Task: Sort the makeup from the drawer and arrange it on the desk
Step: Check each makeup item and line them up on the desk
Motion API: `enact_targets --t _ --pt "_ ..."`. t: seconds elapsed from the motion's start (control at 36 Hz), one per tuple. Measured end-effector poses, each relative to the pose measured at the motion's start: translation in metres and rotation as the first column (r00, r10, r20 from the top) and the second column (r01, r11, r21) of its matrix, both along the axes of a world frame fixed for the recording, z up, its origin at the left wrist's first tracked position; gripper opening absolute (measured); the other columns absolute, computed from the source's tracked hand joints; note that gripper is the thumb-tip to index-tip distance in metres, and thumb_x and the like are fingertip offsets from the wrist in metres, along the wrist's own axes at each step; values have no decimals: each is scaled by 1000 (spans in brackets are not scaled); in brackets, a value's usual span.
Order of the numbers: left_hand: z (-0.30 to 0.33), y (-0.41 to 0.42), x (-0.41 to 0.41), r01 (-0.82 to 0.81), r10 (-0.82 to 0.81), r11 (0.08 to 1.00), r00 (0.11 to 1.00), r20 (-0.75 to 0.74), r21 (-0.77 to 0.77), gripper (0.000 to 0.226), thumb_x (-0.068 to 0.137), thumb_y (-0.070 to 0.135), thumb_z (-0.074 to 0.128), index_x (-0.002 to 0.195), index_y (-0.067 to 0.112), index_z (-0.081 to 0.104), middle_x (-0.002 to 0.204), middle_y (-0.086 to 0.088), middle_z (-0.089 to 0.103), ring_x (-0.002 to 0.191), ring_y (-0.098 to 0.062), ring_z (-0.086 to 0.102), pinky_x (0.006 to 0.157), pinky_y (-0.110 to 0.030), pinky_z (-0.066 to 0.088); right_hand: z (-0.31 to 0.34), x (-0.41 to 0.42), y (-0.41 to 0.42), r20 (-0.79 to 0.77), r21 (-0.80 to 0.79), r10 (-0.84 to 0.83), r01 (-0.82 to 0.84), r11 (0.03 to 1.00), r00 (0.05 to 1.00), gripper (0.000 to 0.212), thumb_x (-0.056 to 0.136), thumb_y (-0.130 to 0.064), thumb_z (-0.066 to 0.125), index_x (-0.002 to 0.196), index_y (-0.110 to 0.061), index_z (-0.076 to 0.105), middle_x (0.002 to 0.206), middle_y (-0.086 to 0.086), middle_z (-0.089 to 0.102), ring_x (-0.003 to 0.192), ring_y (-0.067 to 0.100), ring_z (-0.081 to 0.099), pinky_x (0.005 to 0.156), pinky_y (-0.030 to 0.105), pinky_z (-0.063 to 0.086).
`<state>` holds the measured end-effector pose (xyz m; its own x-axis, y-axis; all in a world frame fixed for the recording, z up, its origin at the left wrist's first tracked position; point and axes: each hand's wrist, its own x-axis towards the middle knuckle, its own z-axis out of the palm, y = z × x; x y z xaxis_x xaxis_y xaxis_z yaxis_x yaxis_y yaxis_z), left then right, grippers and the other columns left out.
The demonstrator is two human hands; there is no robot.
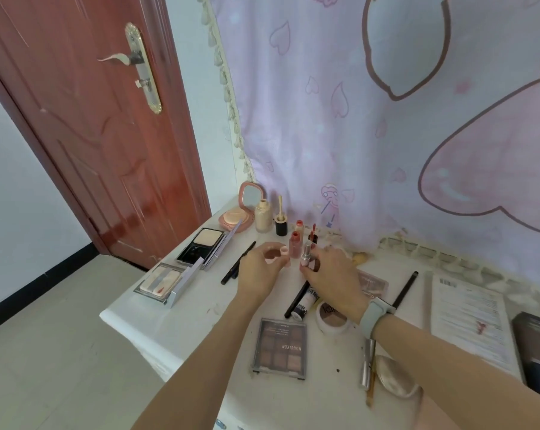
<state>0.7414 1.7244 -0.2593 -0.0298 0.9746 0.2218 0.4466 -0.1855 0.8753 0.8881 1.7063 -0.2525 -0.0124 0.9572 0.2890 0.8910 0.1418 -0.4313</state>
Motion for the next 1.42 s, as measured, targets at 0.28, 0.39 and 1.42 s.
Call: enact_targets --t 0.28,0.39,1.42 --pt "-13 13 7 23 -17 998 996 -88 60 16 85 27 66 98 18 70 89 9 70 82 -2 61 73 -16 46 -7 -5 11 141 1 -81 82 997 987 28 92 -40 45 100 -19 62 100 3 60 102 26 49 83 39 39" --pt "-14 11 8 31 -26 998 995 -92 56 18 87 28 64 100 16 69 91 9 70 84 -7 63 75 -24 50 -8 -6 11 148 -10 -98 100 995 984 29 92 -40 45 104 -19 60 105 3 60 105 25 48 85 39 37" --pt "16 -134 -70 431 -250 873 799 547 -231 44 92 43 47 121 14 60 118 -12 65 112 -25 60 95 -35 48 31 -29 -106 -61 27 606 -606 795 793 75 75 -44 66 139 -27 30 128 -11 42 116 1 32 96 17 26"
